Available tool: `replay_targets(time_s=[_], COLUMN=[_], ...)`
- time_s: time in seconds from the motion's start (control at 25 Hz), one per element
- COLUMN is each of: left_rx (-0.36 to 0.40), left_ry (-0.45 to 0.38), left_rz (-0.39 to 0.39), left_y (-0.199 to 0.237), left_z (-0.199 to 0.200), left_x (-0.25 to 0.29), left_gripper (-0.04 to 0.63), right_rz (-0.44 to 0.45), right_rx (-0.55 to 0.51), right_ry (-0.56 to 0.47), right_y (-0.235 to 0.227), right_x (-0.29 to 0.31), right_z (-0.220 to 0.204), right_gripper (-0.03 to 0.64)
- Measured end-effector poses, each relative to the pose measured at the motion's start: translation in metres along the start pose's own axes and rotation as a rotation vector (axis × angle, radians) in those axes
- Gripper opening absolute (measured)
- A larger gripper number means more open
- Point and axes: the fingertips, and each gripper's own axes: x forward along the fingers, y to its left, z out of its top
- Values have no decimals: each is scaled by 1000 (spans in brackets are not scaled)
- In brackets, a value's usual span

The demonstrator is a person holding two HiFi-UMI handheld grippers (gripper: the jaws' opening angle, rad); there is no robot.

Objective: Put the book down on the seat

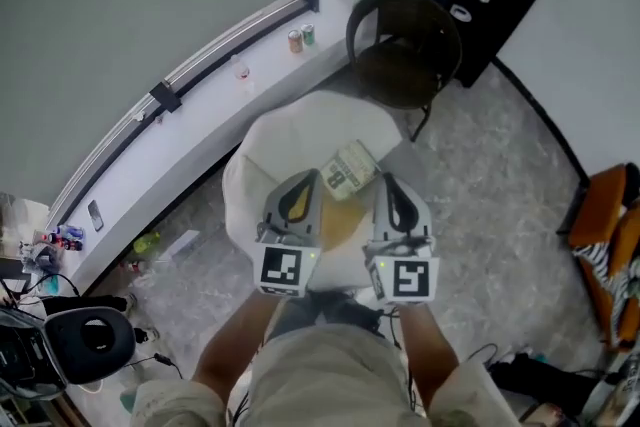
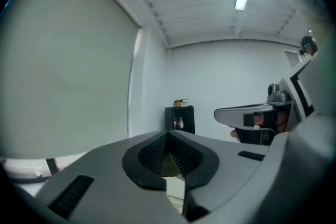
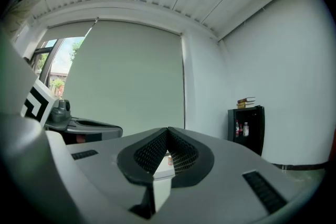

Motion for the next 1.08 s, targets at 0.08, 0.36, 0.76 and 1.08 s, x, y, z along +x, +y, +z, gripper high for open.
replay_targets(time_s=[0.08,0.36,0.76,1.08], left_rx=[25,17,43,59], left_ry=[-12,-73,-86,-97], left_rz=[-22,-30,-49,-31], left_y=[-10,-13,-17,-4], left_z=[13,42,45,50], left_x=[-9,-23,-36,-33], left_gripper=[6,6,6,6], right_rz=[0,-26,-8,1], right_rx=[-14,24,18,2], right_ry=[-6,-17,-30,-36], right_y=[3,10,19,26], right_x=[-13,-27,-36,-24], right_z=[13,34,41,40], right_gripper=[5,5,5,5])
